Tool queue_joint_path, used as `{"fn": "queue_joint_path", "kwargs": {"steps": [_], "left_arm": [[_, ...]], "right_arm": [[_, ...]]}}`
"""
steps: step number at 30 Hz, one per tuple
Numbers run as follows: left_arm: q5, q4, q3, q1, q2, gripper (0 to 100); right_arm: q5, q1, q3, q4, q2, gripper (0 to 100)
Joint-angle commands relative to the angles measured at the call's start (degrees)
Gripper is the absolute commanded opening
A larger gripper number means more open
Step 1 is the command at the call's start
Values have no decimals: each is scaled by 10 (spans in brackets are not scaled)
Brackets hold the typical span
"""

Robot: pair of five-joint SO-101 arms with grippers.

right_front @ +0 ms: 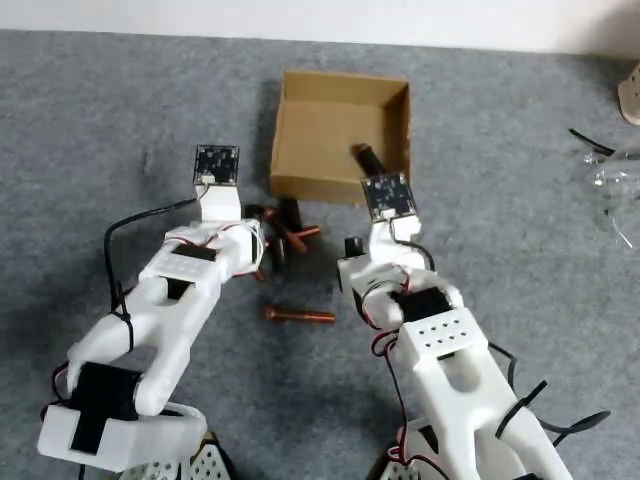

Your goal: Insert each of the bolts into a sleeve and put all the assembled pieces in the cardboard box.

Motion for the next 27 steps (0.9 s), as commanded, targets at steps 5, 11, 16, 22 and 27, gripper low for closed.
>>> {"fn": "queue_joint_path", "kwargs": {"steps": [5, 11, 16, 22, 27], "left_arm": [[8, 31, -27, 15, 0, 53], [8, 31, -28, 15, -1, 56], [8, 31, -35, 42, 5, 56], [18, 32, -32, 33, 5, 56], [98, 32, -24, 25, 0, 56]], "right_arm": [[9, 12, -1, -41, -21, 4], [10, 12, -1, -42, -21, 4], [10, 12, -1, -43, -21, 4], [10, 12, -1, -43, -21, 4], [10, 12, -1, -43, -21, 4]]}}
